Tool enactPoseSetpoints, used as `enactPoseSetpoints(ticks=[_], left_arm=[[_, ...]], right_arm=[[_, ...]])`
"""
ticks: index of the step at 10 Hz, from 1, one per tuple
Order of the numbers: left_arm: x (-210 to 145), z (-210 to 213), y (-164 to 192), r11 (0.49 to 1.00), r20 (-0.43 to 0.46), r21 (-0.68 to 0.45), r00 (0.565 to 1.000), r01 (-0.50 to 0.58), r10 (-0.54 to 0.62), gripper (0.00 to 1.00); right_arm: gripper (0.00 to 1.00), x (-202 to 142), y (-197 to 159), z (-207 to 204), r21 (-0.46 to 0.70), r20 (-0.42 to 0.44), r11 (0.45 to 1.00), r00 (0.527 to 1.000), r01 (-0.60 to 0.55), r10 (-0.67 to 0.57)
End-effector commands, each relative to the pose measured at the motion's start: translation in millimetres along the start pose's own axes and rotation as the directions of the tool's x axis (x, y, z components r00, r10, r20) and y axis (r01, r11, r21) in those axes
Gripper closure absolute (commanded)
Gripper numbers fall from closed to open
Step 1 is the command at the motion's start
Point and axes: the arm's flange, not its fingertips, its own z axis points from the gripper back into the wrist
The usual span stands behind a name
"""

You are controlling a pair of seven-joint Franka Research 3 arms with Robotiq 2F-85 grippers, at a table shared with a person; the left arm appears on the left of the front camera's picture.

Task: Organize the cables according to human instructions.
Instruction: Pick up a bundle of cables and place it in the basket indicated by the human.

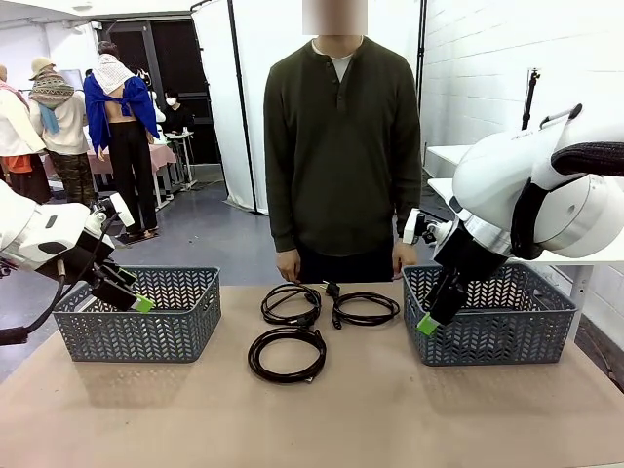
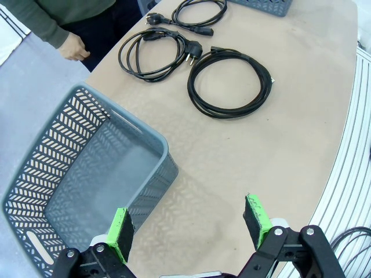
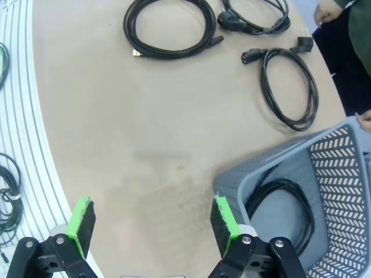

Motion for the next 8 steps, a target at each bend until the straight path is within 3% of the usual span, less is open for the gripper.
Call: enactPoseSetpoints(ticks=[1, 8], left_arm=[[-1.3, -1.3, 2.4, 1.0, 0.006, -0.003, 1.0, -0.004, 0.004, 0.0], [-1.3, -1.3, 2.4, 1.0, 0.006, -0.003, 1.0, -0.004, 0.004, 0.0]], right_arm=[[0.0, 0.8, -1.0, 1.4, -0.003, -0.005, 1.0, 1.0, -0.007, 0.007], [0.0, 0.8, -1.0, 1.4, -0.003, -0.005, 1.0, 1.0, -0.007, 0.007]])
